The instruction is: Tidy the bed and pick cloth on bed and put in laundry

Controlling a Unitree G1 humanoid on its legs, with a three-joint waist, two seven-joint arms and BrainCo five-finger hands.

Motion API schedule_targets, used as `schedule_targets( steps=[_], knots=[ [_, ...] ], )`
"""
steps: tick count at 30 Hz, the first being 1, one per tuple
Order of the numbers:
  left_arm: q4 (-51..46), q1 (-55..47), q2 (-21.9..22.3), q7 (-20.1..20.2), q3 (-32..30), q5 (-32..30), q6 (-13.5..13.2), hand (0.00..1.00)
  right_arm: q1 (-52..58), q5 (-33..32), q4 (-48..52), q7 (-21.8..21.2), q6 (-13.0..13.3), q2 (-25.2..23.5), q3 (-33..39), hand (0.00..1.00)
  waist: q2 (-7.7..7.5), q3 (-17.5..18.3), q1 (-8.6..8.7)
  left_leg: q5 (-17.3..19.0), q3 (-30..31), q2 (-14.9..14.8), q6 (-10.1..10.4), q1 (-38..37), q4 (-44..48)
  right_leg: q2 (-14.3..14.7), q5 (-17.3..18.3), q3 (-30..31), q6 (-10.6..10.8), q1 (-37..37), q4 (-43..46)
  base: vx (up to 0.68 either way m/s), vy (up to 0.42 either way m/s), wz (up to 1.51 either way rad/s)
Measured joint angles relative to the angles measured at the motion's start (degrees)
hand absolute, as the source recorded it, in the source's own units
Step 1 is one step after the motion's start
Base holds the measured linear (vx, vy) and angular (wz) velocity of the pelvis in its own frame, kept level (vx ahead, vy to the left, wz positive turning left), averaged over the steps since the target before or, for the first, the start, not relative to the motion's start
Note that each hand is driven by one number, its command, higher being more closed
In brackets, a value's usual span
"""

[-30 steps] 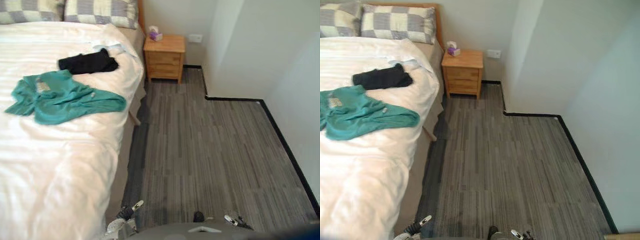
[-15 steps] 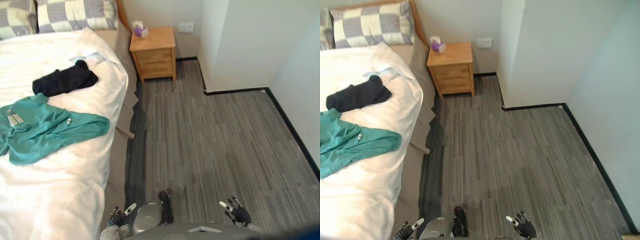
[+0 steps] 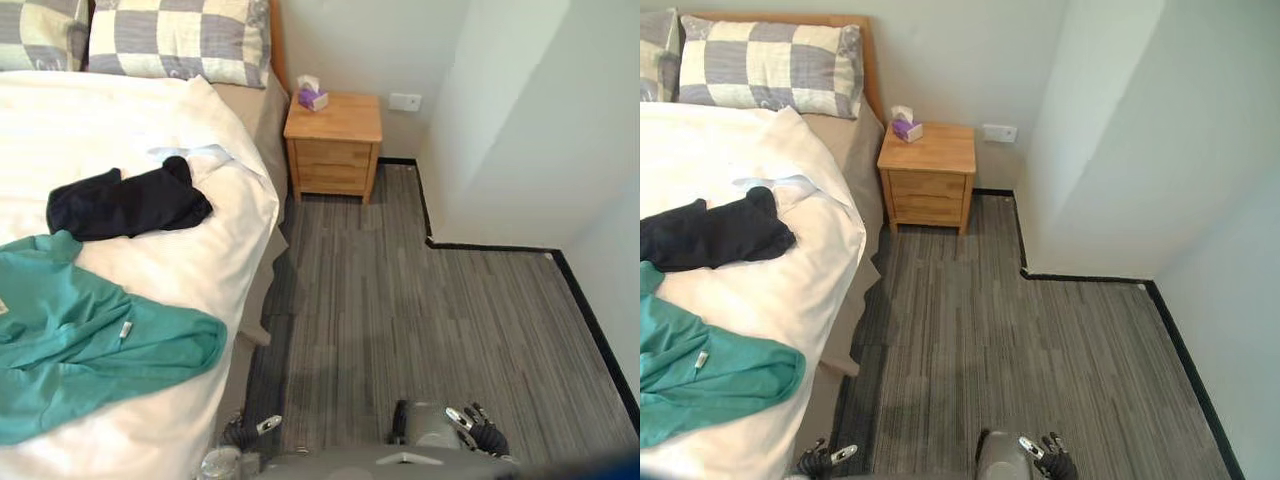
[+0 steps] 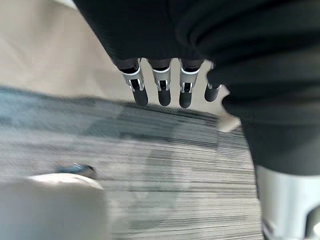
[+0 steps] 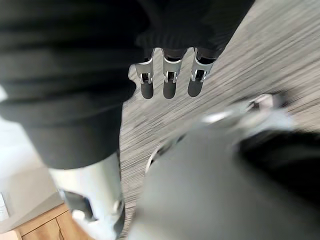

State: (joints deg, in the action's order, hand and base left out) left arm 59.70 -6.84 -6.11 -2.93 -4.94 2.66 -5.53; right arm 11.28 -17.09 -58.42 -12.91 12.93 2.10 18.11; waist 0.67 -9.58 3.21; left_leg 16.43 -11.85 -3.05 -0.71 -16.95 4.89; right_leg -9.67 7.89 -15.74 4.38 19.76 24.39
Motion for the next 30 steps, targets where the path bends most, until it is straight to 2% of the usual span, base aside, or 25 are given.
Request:
schedule_targets(
  steps=[1,2,3,4,5,7,8,9,10,11,12,14,15,16,17,18,19,20,21,22,24,25,28,29,30],
  knots=[
    [-0.15,-0.08,0.17,-0.01,-0.85,-0.05,-0.19,0.00,0.36,-0.84,0.38,0.06,0.26,-0.51,-0.07,0.00,-0.50,-0.29,0.02,1.10,-0.10,-0.24,1.74,-2.12,-0.14,0.47,-4.13,0.41,-0.36,-0.07,-8.57,0.52,-0.249,0.63],
    [-0.13,-0.19,0.37,-0.02,-1.42,-0.12,-0.29,0.00,0.44,-0.85,0.38,0.10,0.51,-0.64,-0.12,0.00,-0.54,-0.52,0.12,1.73,0.03,-0.47,2.35,-3.41,-0.30,0.70,-7.98,1.12,-1.09,0.04,-10.23,0.59,-0.276,0.44],
    [0.31,-0.15,1.57,-0.16,-2.44,-0.19,-0.33,0.00,0.34,-0.69,0.30,0.25,0.69,0.25,-0.40,0.00,0.43,-0.65,0.50,2.13,0.19,-1.99,2.96,-5.76,-0.63,2.21,-10.93,2.05,-4.50,-0.12,-7.02,0.49,-0.216,0.12],
    [0.10,-0.23,2.04,-0.08,-2.57,-0.47,-0.55,0.00,-0.06,-0.64,0.34,0.43,0.71,0.92,-0.64,0.00,1.40,-0.82,0.11,1.39,-0.08,-2.92,3.39,-6.19,-0.38,2.55,-8.41,2.11,-4.56,0.49,-4.29,0.71,-0.376,0.00],
    [0.02,-0.20,2.75,-0.07,-3.00,-1.75,-1.48,0.00,-0.48,-0.66,0.92,1.02,1.33,0.84,-0.65,0.00,1.48,-1.26,-0.05,-0.86,0.42,-3.06,4.55,-6.36,1.85,1.50,-3.13,2.39,-5.72,2.87,4.21,0.55,-0.332,-0.09],
    [0.14,-0.25,2.96,-0.33,-2.96,-2.05,-1.29,0.00,-0.61,-0.36,0.97,2.19,1.07,1.05,-0.67,0.00,2.07,-1.08,0.50,-3.01,1.56,-3.96,5.90,-6.07,5.96,1.74,1.03,2.12,-6.72,2.81,8.87,0.50,-0.311,-0.04],
    [0.05,-0.55,3.26,-0.85,-2.99,-1.99,-1.10,0.00,-0.78,0.78,0.21,3.04,0.39,1.32,-0.70,0.00,2.76,-0.99,0.31,-5.47,2.79,-5.42,7.46,-4.61,12.61,3.33,4.25,1.81,-7.39,0.50,9.37,0.57,-0.317,-0.15],
    [0.00,-0.92,3.18,-0.98,-3.12,-1.90,-1.01,0.00,-1.24,3.07,0.11,4.76,-0.48,1.80,-0.94,0.00,3.17,-1.02,0.34,-8.83,4.41,-6.66,7.54,-1.42,21.46,4.18,6.30,1.61,-7.45,-1.72,8.43,0.64,-0.348,-0.20],
    [0.00,-0.92,3.14,-1.00,-3.99,-1.85,-1.15,0.00,-1.71,5.60,0.04,6.29,-1.33,2.45,-1.96,0.00,3.54,-1.36,0.35,-15.82,6.17,-8.10,8.23,2.95,31.69,5.50,7.57,1.78,-7.94,-5.11,6.40,0.61,-0.282,-0.18],
    [-0.02,-1.01,2.98,-1.02,-5.18,-1.45,-1.73,0.00,-2.08,7.77,-0.57,6.74,-1.37,3.51,-3.11,0.00,3.91,-2.03,0.18,-14.22,6.57,-11.12,7.54,9.77,46.67,7.70,8.30,2.19,-9.03,-10.06,2.78,0.49,-0.203,-0.21],
    [-0.26,-1.37,3.03,-0.97,-6.11,-1.41,-2.47,0.00,-2.58,9.56,-1.13,6.78,-1.38,3.82,-3.15,0.00,3.90,-2.52,-0.36,-11.36,6.21,-12.51,6.95,14.27,55.07,8.53,8.61,2.17,-9.53,-14.07,0.12,0.41,-0.138,-0.24],
    [-1.61,-2.07,2.62,-0.66,-6.62,-1.08,-2.69,0.00,-2.87,12.26,-1.49,6.82,-1.32,3.88,-3.71,0.00,3.04,-2.62,-1.26,-7.18,5.81,-12.05,5.86,21.96,59.24,8.63,8.94,2.08,-9.39,-21.13,-5.46,0.44,-0.129,-0.11],
    [-2.65,-3.04,3.02,-0.50,-6.42,-0.88,-3.18,0.00,-3.01,13.16,-1.53,6.53,-1.27,4.19,-4.19,0.00,2.74,-2.66,-1.55,-5.26,4.52,-10.84,5.02,26.11,56.40,8.43,8.23,2.02,-8.03,-24.61,-8.84,0.57,-0.124,-0.20],
    [-2.93,-3.47,3.09,-0.03,-6.42,-0.14,-4.03,0.00,-3.55,13.34,-1.57,6.09,-1.21,4.28,-4.26,0.00,2.55,-2.69,-3.09,-3.01,0.87,-9.55,4.39,29.52,48.37,7.47,7.63,1.16,-6.95,-27.41,-11.90,0.48,-0.062,-0.32],
    [-2.91,-3.21,3.09,0.08,-6.35,0.31,-4.11,0.00,-3.79,13.31,-1.57,5.82,-1.17,4.31,-4.27,0.00,2.35,-2.72,-3.61,-2.85,-1.15,-8.64,4.29,30.12,43.03,6.85,7.21,0.04,-6.22,-28.45,-13.20,0.60,0.001,-0.46],
    [-2.73,-3.40,3.06,0.09,-6.20,0.94,-4.57,0.00,-3.71,13.31,-1.41,5.12,-0.72,4.28,-4.63,0.00,2.10,-2.81,-4.05,-5.79,-7.26,-6.71,3.59,30.06,28.98,6.02,6.60,-2.24,-4.73,-30.97,-15.39,0.64,0.042,0.05],
    [-2.48,-3.97,3.39,0.10,-5.43,1.10,-4.82,0.00,-3.57,13.35,-0.48,4.69,0.01,4.37,-5.00,0.00,3.00,-2.36,-3.79,-14.37,-16.53,-5.83,-3.05,29.92,17.86,6.93,6.80,-4.79,-3.45,-33.20,-16.68,0.65,0.054,0.48],
    [-2.21,-3.71,2.57,0.14,-4.91,1.14,-4.84,0.00,-3.26,13.53,-0.71,4.60,0.04,4.09,-4.91,0.00,2.12,-1.91,-3.21,-13.60,-22.18,-5.36,-8.02,28.74,16.36,6.69,7.04,-6.22,-2.93,-34.18,-16.90,0.58,0.089,1.42],
    [-2.17,-3.07,1.10,0.18,-4.67,1.16,-4.86,0.00,-3.00,13.82,-1.08,4.56,0.24,2.31,-4.64,0.00,0.15,-0.87,-2.26,-12.60,-26.15,-2.46,-10.25,27.16,11.88,5.08,6.75,-9.80,-2.47,-35.41,-17.31,0.56,0.099,1.44],
    [-2.51,-2.29,0.78,0.21,-5.34,1.20,-4.83,0.00,-2.64,14.03,-0.99,4.61,1.24,1.09,-4.69,0.00,-1.58,-0.24,-3.08,-11.55,-27.73,-0.50,-11.74,26.77,9.29,4.46,6.34,-11.50,-1.73,-35.97,-17.98,0.55,0.097,1.24],
    [-2.35,-1.54,0.70,-0.03,-6.73,1.32,-4.53,0.00,-4.05,14.23,-1.03,4.74,2.38,0.14,-5.50,0.00,-3.08,-0.15,-4.83,-10.84,-26.67,1.65,-11.89,26.09,8.71,3.50,4.33,-11.69,0.71,-37.49,-18.86,0.49,0.032,0.58],
    [-2.13,-1.55,0.73,-0.08,-6.40,1.30,-3.86,0.00,-4.99,14.98,-1.16,4.82,2.41,0.08,-5.92,0.00,-2.91,-0.06,-4.94,-9.85,-26.22,1.96,-11.80,25.13,9.12,3.33,2.94,-11.63,1.35,-38.09,-17.25,0.54,0.024,0.66],
    [-1.69,-1.81,0.60,-0.31,-4.11,1.27,-2.54,0.00,-6.14,17.14,-1.48,4.86,2.52,0.51,-6.52,0.00,-1.72,0.77,-5.47,-6.93,-21.97,3.30,-9.55,19.85,7.20,0.08,-0.17,-11.85,1.24,-33.94,2.69,0.42,0.043,0.73],
    [-0.98,-1.40,0.06,-0.52,-2.31,1.42,-2.53,0.00,-6.64,17.55,-1.77,5.30,2.47,0.79,-6.41,0.00,-1.38,1.15,-4.55,-5.91,-17.29,4.54,-8.50,16.48,4.08,-3.18,-1.79,-10.25,1.34,-28.38,18.61,0.55,-0.046,1.35],
    [-0.55,-1.32,-0.30,-0.91,-1.31,2.05,-2.37,0.00,-6.94,18.25,-1.79,5.58,2.37,0.91,-6.25,0.00,-1.36,1.06,-4.02,-5.87,-14.91,5.06,-8.38,14.65,3.20,-4.14,1.39,-9.20,0.95,-25.61,24.69,0.45,-0.064,1.45]
  ],
)
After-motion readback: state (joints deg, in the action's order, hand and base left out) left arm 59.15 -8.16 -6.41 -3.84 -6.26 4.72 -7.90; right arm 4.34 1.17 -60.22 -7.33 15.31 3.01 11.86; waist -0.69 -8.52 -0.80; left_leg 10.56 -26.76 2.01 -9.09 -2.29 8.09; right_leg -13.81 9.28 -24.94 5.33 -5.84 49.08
